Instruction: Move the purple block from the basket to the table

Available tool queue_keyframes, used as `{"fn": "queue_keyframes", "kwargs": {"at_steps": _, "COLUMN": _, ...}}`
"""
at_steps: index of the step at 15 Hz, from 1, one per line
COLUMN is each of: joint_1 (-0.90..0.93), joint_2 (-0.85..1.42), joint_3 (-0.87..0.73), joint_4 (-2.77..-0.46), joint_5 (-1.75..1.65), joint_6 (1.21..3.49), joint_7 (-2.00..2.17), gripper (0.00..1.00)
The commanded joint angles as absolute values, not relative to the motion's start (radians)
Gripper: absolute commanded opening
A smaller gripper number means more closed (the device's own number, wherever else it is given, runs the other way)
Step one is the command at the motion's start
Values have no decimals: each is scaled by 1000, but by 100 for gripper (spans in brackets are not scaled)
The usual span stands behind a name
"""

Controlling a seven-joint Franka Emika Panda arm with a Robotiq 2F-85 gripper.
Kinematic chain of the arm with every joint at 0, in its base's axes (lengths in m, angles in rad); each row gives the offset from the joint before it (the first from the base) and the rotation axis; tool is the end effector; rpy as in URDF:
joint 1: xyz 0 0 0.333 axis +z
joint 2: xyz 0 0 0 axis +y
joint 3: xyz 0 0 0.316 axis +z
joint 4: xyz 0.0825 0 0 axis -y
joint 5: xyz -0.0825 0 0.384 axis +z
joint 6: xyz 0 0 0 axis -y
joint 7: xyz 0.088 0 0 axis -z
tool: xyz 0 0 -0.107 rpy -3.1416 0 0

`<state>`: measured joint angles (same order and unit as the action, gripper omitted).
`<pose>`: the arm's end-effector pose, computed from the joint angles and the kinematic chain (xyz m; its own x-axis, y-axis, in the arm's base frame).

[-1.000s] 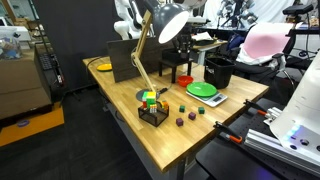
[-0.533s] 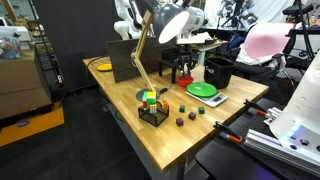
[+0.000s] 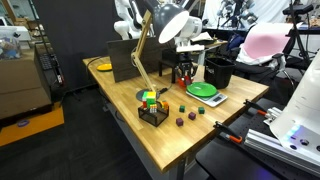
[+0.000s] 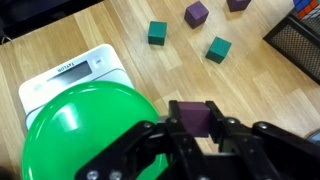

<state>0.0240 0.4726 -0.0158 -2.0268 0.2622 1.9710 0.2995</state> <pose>0.5370 0.0209 0.1832 0.7576 -0.3778 -0.5323 -0.4411 -0.8974 0.0092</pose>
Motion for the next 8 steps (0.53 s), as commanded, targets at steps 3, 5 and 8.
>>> {"fn": "queue_keyframes", "kwargs": {"at_steps": 3, "joint_1": 24, "joint_2": 474, "joint_3": -16, "joint_4": -2023, "joint_5": 262, "joint_6": 1968, "joint_7": 298, "gripper": 7}}
{"fn": "queue_keyframes", "kwargs": {"at_steps": 5, "joint_1": 22, "joint_2": 492, "joint_3": -13, "joint_4": -1997, "joint_5": 269, "joint_6": 1963, "joint_7": 294, "gripper": 7}}
{"fn": "queue_keyframes", "kwargs": {"at_steps": 8, "joint_1": 22, "joint_2": 521, "joint_3": -7, "joint_4": -1955, "joint_5": 272, "joint_6": 1956, "joint_7": 288, "gripper": 7}}
